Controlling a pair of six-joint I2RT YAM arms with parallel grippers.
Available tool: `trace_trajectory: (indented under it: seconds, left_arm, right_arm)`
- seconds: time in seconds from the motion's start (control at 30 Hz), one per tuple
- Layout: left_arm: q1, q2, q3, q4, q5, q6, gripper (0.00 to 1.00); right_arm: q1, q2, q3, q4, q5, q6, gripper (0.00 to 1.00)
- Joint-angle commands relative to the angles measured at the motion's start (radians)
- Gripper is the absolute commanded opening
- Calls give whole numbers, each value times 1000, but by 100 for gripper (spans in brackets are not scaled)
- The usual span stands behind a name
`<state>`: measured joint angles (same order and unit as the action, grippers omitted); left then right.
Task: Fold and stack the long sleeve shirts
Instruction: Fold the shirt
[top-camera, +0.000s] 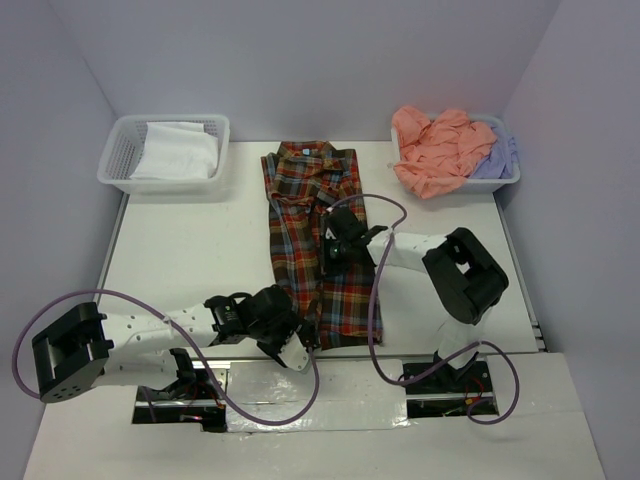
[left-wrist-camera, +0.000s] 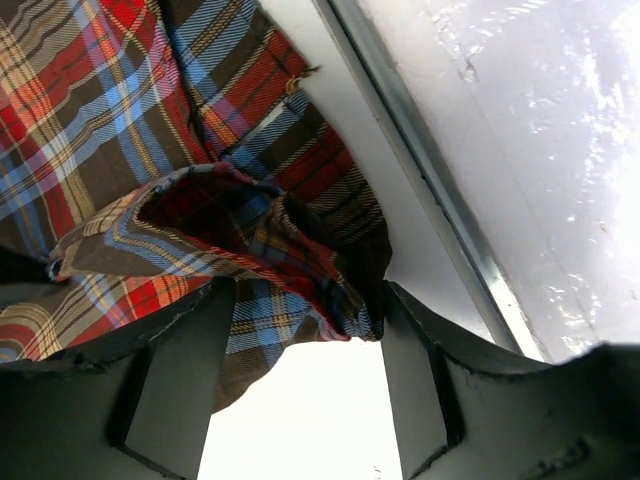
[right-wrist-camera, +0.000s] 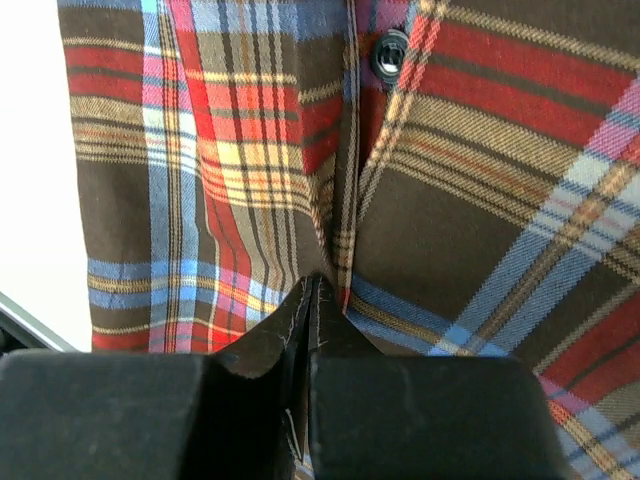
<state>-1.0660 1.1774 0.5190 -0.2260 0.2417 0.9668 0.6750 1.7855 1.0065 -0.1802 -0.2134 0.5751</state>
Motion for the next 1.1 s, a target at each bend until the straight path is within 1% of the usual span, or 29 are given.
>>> trace_trajectory:
  seconds: [0.0,0.07,0.13,0.17,0.23,0.27,0.3,0.33,0.37,0.43,0.47,0.5,0.53,0.57,0.63,0.67,0.73,0.9,0.97,1.0,1.07]
  left_arm:
    - [-5,14,-8,24,-1,9,72]
    - [-5,18,-10,16,16,13,71]
    - [-5,21,-11,1,31,24,69]
    - [-5,19,-13,1,37,23,67]
    - [-6,19,-14,4,42,21,62]
    - [-5,19,-13,7,45,15,52]
    - [-5,18,-11,17,51,12,46]
    - [-5,18,-10,23,54,9,39]
    - [-5,16,-8,28,57,6,36]
    - [-5,16,-7,42,65,3,35]
    - [-5,16,-7,45,68,6,32]
    - [-5,16,-7,47,71,6,30]
    - [-5,18,-7,47,73,6,26]
    - [-5,16,-5,48,73,7,24]
    - [-5,18,-2,47,74,1,22]
    - [-5,18,-1,48,73,-2,21]
    - [-5,22,7,48,73,-10,19]
    - [-5,33,21,54,70,-13,13]
    - [-6,34,26,54,73,-16,5]
    - [-5,34,26,54,71,-17,4]
    - [-5,36,27,56,70,-23,2]
  right_arm:
    - [-2,-72,-28,25,20,14,0]
    - [0,-78,-37,22,14,6,0]
    - [-2,-100,-29,7,-1,-20,5]
    - [0,-130,-25,1,-3,-29,10]
    - [-2,-175,-26,-30,6,-55,17]
    - [-2,-228,-29,-45,15,-64,26]
    - [0,-260,-34,-85,25,-72,31]
    - [-3,-288,-42,-111,52,-78,36]
    - [-6,-349,-63,-137,68,-78,46]
    - [-28,-409,-97,-226,101,-52,54]
    - [-38,-463,-139,-257,112,-40,58]
    - [-51,-489,-164,-321,117,-26,59]
    - [-73,-541,-193,-350,126,1,61]
    - [-86,-569,-256,-370,124,17,61]
    - [-103,-651,-319,-407,94,49,63]
    - [-110,-675,-374,-415,82,81,63]
    - [-112,-727,-429,-435,60,109,65]
    - [-111,-770,-491,-470,35,161,66]
    - [-112,-775,-508,-490,58,166,66]
    - [-112,-773,-514,-492,60,166,66]
    - [-112,-750,-542,-449,36,154,66]
